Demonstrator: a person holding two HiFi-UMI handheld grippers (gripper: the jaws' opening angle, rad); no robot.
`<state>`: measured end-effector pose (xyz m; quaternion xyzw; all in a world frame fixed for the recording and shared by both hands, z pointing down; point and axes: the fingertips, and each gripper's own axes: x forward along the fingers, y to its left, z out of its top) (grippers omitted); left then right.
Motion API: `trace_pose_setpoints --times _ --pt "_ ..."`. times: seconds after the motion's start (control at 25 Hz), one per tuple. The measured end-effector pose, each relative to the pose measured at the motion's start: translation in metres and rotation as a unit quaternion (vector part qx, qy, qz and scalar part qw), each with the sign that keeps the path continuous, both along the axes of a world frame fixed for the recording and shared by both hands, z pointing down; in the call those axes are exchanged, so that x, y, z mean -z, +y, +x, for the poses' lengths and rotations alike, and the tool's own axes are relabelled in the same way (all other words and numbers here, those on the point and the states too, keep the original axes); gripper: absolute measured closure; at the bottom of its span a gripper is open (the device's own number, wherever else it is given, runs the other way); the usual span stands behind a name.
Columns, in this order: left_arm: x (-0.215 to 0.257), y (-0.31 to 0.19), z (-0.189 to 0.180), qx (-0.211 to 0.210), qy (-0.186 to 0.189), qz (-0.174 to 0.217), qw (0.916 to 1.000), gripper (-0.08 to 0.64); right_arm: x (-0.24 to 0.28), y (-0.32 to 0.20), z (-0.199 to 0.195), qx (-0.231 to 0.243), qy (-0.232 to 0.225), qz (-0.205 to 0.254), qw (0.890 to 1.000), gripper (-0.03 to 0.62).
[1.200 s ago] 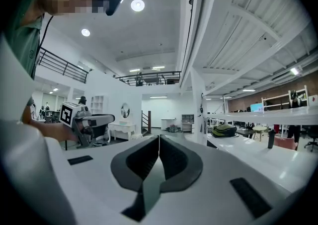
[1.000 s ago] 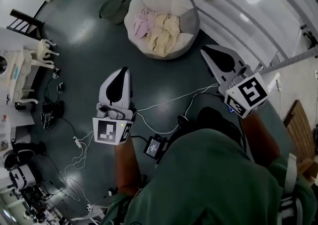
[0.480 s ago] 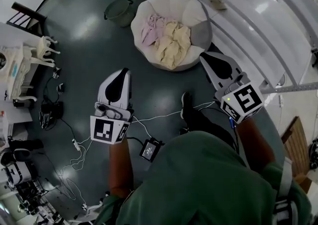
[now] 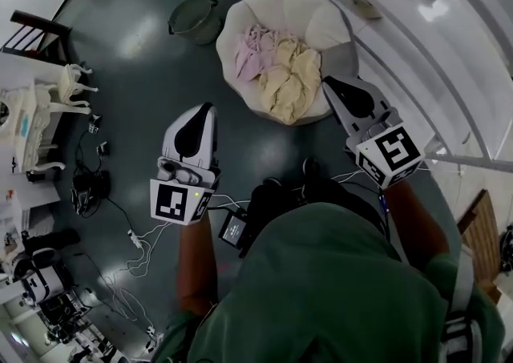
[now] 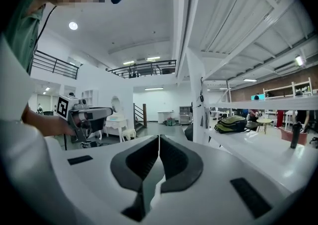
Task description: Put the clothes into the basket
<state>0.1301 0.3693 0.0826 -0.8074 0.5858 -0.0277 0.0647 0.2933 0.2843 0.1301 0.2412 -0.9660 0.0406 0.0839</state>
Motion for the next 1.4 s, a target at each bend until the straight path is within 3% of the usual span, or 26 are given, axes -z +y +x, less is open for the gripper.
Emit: trace_pose_setpoints --times 0.2,0.36,0.56,0.76,0.92,1.16,1.28,1.4 --pt "-0.015 -0.054 -0.032 -0.028 0.003 -0.005 0.9996 0.557 -0.01 -0.034 -0.04 -0.014 0.003 -0.002 1.0 0.586" --pt "-0.035 -0.104 -0.058 -0.092 0.008 -0.013 0.9957 0.557 -0.027 -0.061 -0.071 -0.063 0.017 0.0 0.998 0.586" --pt "-0.055 -0.163 -0.094 -0.174 0.024 -0.023 0.9842 0.557 -0.049 -0.099 -0.112 -0.14 0.031 -0.01 0.99 0.586" --pt "-0.084 -0.218 -0.118 -0.243 0.044 -0.055 0.9674 0.557 -0.068 -0.129 -0.14 -0.215 0.031 -0.025 0.976 0.584" --pt "-0.106 -0.246 -0.108 -0.285 0.047 -0.07 0.9549 0.557 -0.085 -0.143 -0.144 -0.243 0.035 -0.04 0.969 0.584" --pt "-0.162 -0.28 -0.06 -0.313 0.045 -0.119 0.9411 0.557 -0.138 -0.164 -0.108 -0.269 0.037 -0.081 0.959 0.579" --pt "-0.204 -0.295 -0.034 -0.321 0.038 -0.157 0.9334 0.536 -0.186 -0.176 -0.09 -0.268 0.036 -0.124 0.955 0.457" --pt "-0.255 -0.316 -0.022 -0.312 0.026 -0.189 0.9308 0.487 -0.241 -0.19 -0.083 -0.257 0.042 -0.159 0.952 0.41"
